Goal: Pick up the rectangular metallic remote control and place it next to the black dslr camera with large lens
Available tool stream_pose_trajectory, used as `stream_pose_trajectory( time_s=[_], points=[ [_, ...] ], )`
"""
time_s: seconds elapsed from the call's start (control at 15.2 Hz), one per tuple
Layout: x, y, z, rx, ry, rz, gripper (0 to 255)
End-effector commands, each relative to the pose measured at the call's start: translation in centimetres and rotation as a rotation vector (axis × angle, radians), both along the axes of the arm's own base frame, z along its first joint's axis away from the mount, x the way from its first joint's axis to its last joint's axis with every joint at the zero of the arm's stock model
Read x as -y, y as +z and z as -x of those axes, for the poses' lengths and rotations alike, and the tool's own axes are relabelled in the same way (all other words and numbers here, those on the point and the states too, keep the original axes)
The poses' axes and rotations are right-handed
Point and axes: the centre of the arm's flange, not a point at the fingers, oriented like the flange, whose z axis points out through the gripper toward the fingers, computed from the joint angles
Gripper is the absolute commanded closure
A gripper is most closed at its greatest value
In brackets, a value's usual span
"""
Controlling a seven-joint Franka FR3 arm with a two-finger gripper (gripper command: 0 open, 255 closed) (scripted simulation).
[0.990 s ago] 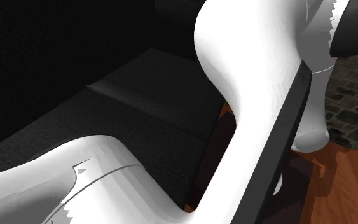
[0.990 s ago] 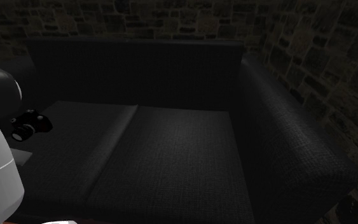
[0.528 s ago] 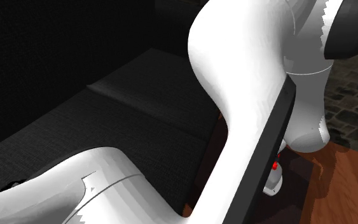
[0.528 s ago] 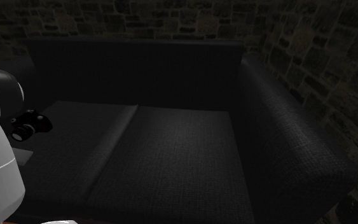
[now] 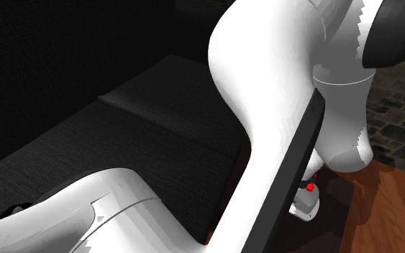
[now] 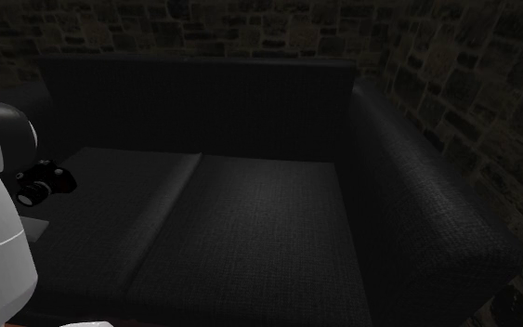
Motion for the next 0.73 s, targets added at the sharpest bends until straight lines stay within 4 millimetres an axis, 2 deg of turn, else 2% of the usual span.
stream_pose_trajectory(
  time_s=[0.0,0.13,0.4,0.66],
  points=[
    [0.1,-0.2,0.0,-0.002,0.000,0.004,0],
    [0.2,-0.3,0.0,-0.001,0.000,0.004,0],
    [0.0,4.7,-0.2,-0.001,0.000,0.004,0],
    [0.0,4.7,-0.2,-0.001,0.000,0.004,0]
  ],
)
